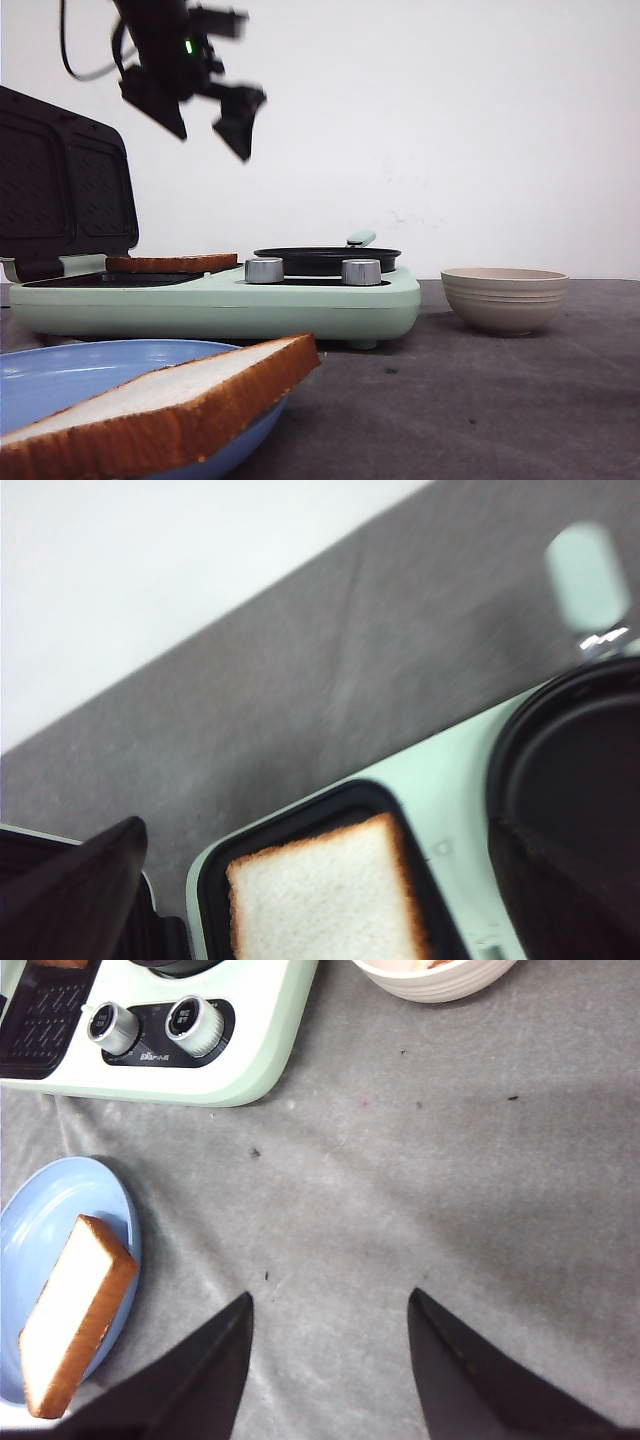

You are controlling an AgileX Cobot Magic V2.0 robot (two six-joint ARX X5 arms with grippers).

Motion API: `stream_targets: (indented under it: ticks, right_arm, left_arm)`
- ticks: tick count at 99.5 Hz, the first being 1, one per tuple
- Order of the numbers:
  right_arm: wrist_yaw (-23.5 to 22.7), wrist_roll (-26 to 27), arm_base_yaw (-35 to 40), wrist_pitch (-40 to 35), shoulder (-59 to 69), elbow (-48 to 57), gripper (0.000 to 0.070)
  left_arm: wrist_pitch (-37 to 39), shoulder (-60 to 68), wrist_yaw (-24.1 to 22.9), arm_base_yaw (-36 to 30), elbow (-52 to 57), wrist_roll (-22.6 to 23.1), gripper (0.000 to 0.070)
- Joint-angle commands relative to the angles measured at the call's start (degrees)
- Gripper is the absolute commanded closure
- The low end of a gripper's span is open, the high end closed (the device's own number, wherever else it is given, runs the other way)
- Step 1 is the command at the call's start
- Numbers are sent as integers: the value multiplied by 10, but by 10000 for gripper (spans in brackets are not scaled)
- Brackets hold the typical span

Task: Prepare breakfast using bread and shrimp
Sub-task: 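Raise the open left gripper away from the grill, then lower the right gripper to the blue plate and grasp the remaining bread slice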

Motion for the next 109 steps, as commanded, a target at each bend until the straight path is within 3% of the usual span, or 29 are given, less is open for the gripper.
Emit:
stream_targets:
  ticks: [1, 15, 30, 59, 80, 90, 109]
  right_arm:
    - [0, -6, 0, 3, 2, 9, 400]
    - [-4, -2, 0, 3, 2, 9, 400]
    - [-7, 7, 0, 0, 2, 9, 400]
    - [-66, 50, 22, 7, 3, 7, 399]
    - [-95, 96, 78, 26, 6, -24, 396]
    - [-106, 136, 107, 61, 6, -48, 362]
    - [-115, 228, 181, 157, 6, -106, 360]
  left_arm:
    - [-9, -30, 18, 0, 17, -32, 63]
    - [-53, -87, 49, 11, 17, -78, 63]
    - [-110, -136, 84, 31, 16, -95, 64]
    - [-208, -198, 148, 82, 12, -129, 69]
    - [-208, -257, 178, 101, -23, -141, 69]
    - [-204, -298, 178, 102, -55, -144, 69]
    - [-140, -409, 177, 102, -168, -166, 69]
